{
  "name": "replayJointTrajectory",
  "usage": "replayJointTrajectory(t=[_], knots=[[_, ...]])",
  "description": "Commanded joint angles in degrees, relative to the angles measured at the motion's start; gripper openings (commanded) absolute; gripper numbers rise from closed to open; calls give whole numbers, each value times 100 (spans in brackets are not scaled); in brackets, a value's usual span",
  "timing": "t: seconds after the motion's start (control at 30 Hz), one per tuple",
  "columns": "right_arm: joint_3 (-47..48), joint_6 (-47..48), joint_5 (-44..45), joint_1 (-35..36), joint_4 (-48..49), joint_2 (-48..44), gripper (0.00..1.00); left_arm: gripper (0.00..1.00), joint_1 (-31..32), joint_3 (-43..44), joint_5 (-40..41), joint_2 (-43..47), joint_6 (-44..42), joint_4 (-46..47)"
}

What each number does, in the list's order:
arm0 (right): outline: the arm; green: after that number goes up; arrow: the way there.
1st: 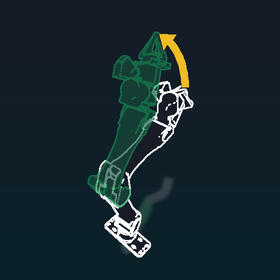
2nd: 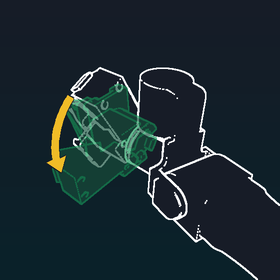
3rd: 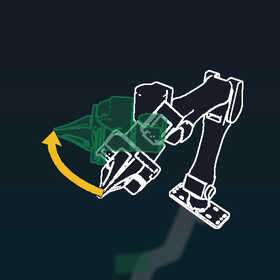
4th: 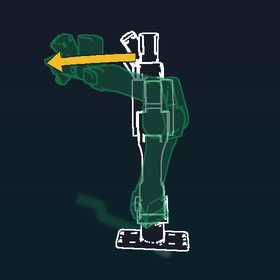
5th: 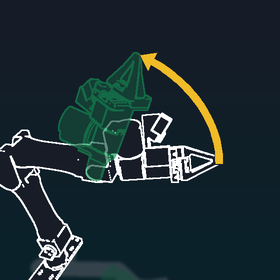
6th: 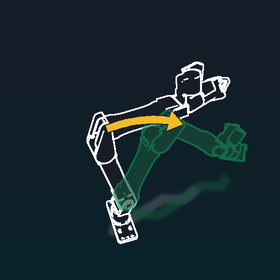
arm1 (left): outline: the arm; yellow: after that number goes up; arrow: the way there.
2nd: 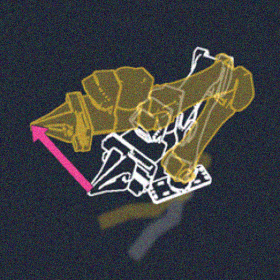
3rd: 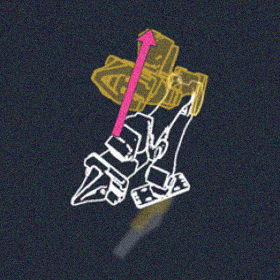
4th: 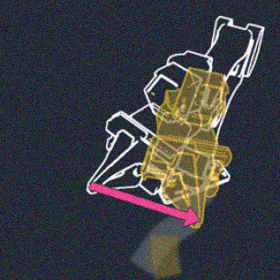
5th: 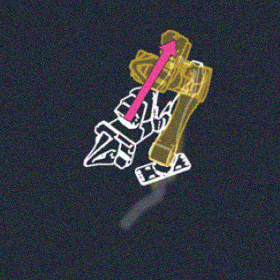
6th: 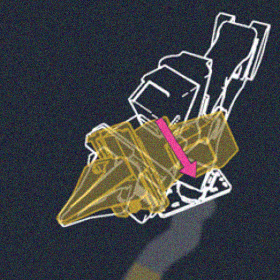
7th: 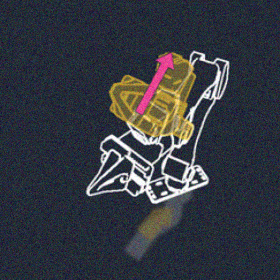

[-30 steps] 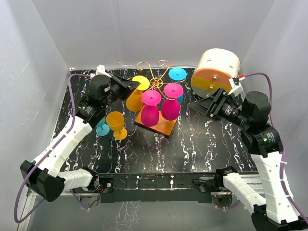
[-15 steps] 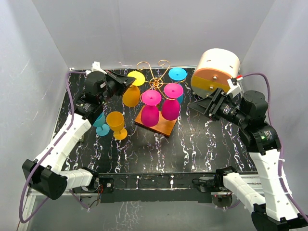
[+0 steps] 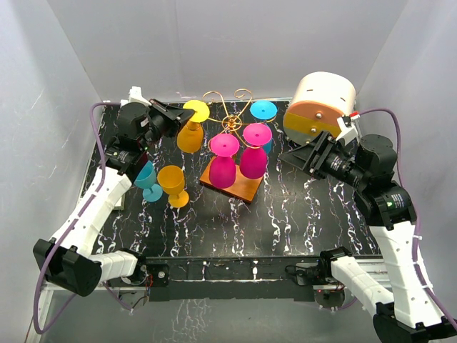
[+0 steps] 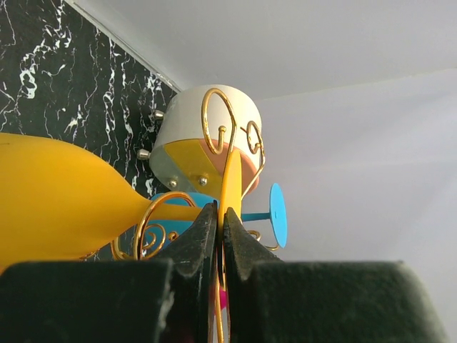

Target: Place the wine glass upside down on the wine glass rack

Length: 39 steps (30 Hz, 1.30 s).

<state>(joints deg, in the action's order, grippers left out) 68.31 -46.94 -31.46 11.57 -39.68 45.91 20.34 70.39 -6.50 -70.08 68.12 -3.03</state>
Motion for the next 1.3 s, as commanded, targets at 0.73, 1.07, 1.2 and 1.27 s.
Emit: replayJointTrajectory(t=[0.73,1.07,1.2,1.27], knots=[[-151,-57,-31,12,325,-45,53,0,-346,-232,-992,528,-12,-171],[-169,-48,9,12,388,-47,53,0,-400,-374,-1373,572,-226,-244],[-178,-46,-10,12,421,-31,53,10,-404,-369,-1585,531,-216,-243],[-185,-56,-12,12,428,-29,53,18,-405,-360,-1607,539,-232,-292]])
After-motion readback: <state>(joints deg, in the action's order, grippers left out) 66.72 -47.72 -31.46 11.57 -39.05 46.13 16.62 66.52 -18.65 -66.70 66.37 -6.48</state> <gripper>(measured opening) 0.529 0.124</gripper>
